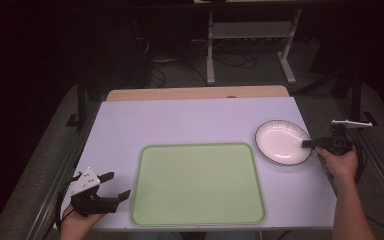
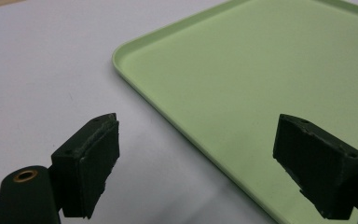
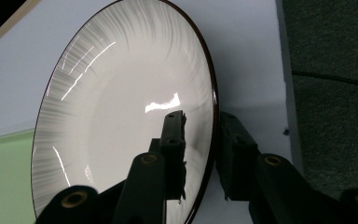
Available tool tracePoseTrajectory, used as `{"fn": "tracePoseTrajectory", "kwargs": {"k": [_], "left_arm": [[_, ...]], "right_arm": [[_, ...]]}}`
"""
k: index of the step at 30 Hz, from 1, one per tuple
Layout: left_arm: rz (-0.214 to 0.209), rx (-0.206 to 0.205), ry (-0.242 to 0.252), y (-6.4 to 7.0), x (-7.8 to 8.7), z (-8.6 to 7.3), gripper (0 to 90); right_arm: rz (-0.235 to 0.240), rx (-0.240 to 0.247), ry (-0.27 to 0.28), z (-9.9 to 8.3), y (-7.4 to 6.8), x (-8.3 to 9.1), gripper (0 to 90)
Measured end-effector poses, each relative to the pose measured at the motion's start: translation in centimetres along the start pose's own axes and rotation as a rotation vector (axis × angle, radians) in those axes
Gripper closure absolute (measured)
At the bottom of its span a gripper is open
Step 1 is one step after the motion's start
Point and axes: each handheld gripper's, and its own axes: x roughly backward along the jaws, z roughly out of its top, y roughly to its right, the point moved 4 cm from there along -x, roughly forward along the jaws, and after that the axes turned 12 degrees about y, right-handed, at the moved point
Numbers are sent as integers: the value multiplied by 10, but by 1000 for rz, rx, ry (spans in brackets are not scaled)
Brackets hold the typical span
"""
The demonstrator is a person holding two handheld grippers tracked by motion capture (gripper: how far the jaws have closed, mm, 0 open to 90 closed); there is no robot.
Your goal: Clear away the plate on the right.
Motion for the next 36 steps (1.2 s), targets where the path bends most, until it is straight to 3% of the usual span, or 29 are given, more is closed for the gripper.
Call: {"fn": "tracePoseTrajectory", "kwargs": {"k": [20, 36], "left_arm": [[-3, 0, -2, 0, -1, 0, 144], [-5, 6, 6, -1, 1, 0, 144]], "right_arm": [[36, -109, 11, -4, 7, -2, 816], [79, -246, 47, -5, 11, 0, 822]]}}
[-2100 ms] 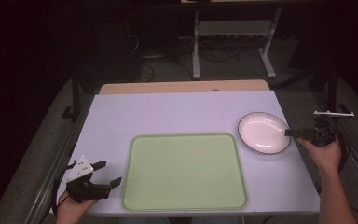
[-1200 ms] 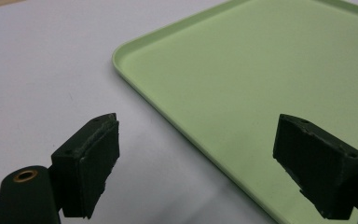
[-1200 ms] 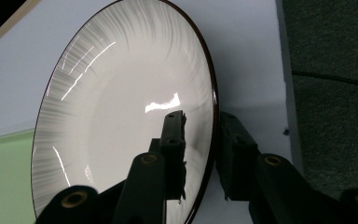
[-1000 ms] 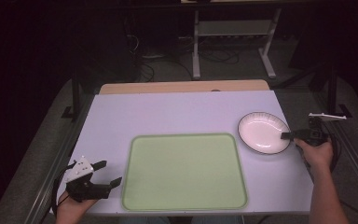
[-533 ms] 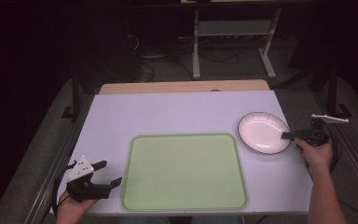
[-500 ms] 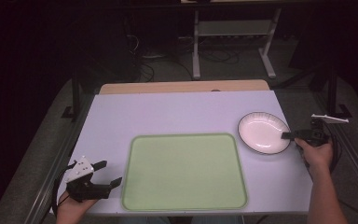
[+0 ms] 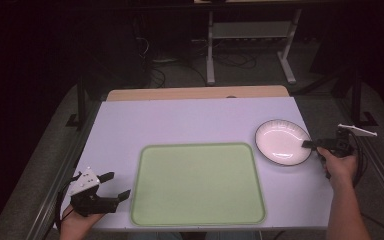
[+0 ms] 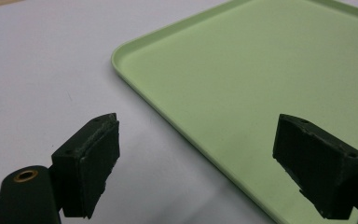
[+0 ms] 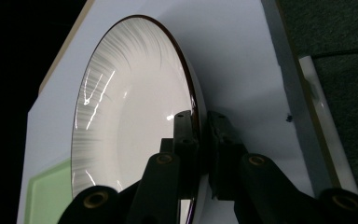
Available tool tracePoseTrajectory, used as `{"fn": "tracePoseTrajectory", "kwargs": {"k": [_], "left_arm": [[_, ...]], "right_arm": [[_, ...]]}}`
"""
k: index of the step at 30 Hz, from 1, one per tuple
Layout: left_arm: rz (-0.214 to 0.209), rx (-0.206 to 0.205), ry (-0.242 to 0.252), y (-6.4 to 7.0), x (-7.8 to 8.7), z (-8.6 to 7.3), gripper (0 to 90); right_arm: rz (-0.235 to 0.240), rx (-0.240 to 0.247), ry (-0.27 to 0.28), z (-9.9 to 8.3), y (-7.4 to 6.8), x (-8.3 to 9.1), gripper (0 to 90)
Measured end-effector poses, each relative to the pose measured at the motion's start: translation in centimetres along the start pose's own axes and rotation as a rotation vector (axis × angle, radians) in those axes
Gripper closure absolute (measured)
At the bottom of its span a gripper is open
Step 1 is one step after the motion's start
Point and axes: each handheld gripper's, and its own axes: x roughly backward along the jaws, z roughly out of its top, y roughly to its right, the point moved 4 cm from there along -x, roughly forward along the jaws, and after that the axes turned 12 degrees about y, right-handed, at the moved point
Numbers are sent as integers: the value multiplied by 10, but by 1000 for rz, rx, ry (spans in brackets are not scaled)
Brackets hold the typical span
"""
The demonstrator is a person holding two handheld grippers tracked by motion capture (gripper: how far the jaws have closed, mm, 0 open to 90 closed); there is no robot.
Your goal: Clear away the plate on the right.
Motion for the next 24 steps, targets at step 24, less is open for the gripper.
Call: {"fn": "tracePoseTrajectory", "kwargs": {"k": [24], "left_arm": [[2, 8, 9, -1, 2, 0, 144]], "right_arm": [[49, -56, 56, 3, -3, 17, 797]]}}
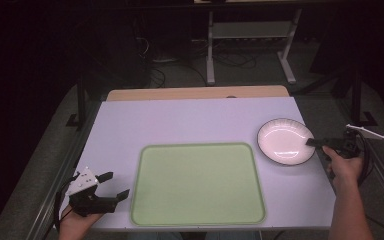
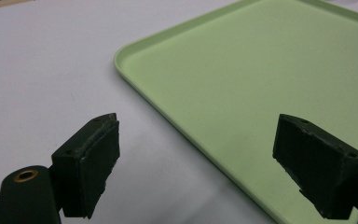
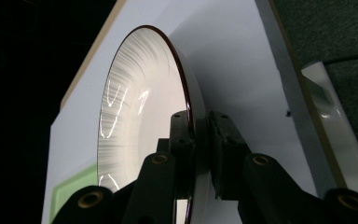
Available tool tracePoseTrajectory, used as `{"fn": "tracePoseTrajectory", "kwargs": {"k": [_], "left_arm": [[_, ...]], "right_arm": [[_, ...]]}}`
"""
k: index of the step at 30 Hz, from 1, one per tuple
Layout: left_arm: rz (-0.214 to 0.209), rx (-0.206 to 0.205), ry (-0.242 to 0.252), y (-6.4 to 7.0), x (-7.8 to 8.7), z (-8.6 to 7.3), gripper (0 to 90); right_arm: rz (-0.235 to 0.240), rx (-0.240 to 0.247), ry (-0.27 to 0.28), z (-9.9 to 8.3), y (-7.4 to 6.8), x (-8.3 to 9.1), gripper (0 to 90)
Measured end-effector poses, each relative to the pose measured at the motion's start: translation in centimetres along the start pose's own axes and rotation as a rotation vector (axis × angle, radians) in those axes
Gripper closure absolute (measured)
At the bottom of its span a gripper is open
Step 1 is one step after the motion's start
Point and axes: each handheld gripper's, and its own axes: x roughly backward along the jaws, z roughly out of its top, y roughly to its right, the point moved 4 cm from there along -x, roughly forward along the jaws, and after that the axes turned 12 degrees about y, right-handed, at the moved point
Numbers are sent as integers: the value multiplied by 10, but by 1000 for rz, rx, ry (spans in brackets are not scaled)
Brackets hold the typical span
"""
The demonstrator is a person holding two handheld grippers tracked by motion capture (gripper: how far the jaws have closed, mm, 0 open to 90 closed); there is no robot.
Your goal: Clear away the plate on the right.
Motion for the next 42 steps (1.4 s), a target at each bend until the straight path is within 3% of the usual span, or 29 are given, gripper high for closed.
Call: {"fn": "tracePoseTrajectory", "kwargs": {"k": [18, 22, 26, 28, 32, 42], "left_arm": [[2, 2, 3, 0, 1, 0, 145], [1, 3, 3, 0, 1, 0, 145], [1, 4, 3, -1, 1, 0, 145], [2, 4, 4, -1, 1, 0, 145], [1, 4, 3, -1, 1, 0, 145], [-3, 3, 1, 1, 1, 0, 147]], "right_arm": [[78, 25, 13, 2, -15, 13, 793], [114, 27, 9, 1, -22, 15, 794], [136, 34, 5, 1, -30, 17, 789], [180, 18, 11, 0, -35, 18, 790], [208, 20, 13, -1, -42, 20, 790], [247, 105, -48, -19, -76, 17, 789]]}}
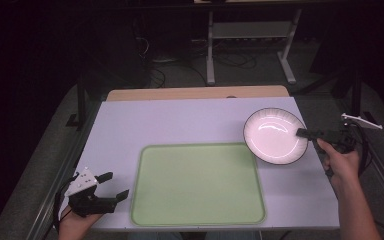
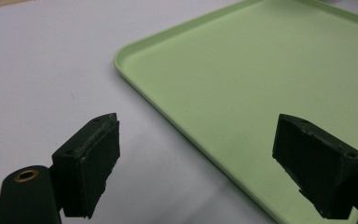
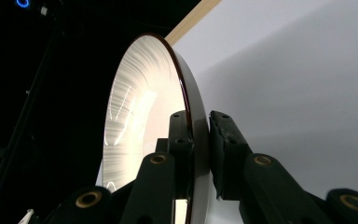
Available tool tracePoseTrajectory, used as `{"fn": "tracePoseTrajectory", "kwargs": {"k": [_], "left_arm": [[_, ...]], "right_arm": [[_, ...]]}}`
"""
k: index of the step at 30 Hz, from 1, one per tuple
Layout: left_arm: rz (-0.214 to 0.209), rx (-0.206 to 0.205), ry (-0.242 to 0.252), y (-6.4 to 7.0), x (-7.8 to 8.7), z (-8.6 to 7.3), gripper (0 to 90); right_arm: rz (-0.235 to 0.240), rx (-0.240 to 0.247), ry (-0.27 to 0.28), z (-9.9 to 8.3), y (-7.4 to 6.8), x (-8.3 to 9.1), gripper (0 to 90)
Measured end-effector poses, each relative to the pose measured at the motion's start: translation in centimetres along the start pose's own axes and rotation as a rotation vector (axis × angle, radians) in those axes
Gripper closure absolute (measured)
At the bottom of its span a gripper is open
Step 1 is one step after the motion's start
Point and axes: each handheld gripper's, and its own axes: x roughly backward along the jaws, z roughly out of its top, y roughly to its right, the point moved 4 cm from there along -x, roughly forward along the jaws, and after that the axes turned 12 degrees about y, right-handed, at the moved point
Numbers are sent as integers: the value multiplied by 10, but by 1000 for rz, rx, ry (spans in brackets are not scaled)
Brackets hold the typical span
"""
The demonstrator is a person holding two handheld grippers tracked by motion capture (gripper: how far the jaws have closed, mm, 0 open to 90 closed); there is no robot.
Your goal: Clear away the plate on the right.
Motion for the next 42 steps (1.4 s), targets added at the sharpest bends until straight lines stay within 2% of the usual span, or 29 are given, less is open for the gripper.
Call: {"fn": "tracePoseTrajectory", "kwargs": {"k": [4, 6, 9, 10, 14, 16, 17, 18, 22, 24, 25, 26, 27, 34, 35, 42], "left_arm": [[-1, -1, -1, 0, 0, 0, 148], [-2, -1, -3, 0, 0, 0, 148], [-2, -1, -4, 0, 0, 0, 148], [-2, -1, -4, 0, 0, 0, 148], [-2, -2, -4, 0, 0, 0, 148], [-2, -2, -3, 0, 0, 0, 148], [-2, -2, -3, 0, 0, 0, 148], [-1, -1, -1, 0, 0, 0, 148], [-1, 1, -2, 0, 0, 0, 148], [-1, 1, -1, 0, 0, -1, 148], [-1, 1, 0, 0, 0, 0, 148], [-1, 2, 0, 0, 0, 0, 148], [-1, 4, 1, 0, 0, 0, 148], [1, 4, 3, 0, 1, 0, 148], [1, 4, 4, 0, 1, 0, 148], [0, 6, 5, -1, 2, 0, 148]], "right_arm": [[9, 11, -8, -2, -9, -4, 789], [13, 42, -10, -4, -19, -9, 789], [17, 63, -17, -6, -26, -12, 788], [33, 68, -30, -9, -32, -16, 788], [62, 66, -42, -13, -41, -21, 788], [72, 77, -45, -14, -51, -24, 786], [72, 77, -45, -14, -51, -24, 786], [88, 78, -45, -14, -57, -26, 782], [107, 66, -57, -16, -64, -30, 784], [118, 86, -73, -19, -74, -34, 782], [118, 86, -73, -19, -74, -34, 782], [125, 96, -86, -23, -81, -38, 781], [125, 96, -86, -23, -81, -38, 781], [169, 126, -127, -37, -109, -55, 775], [189, 128, -143, -42, -115, -59, 773], [251, 140, -182, -61, -131, -72, 774]]}}
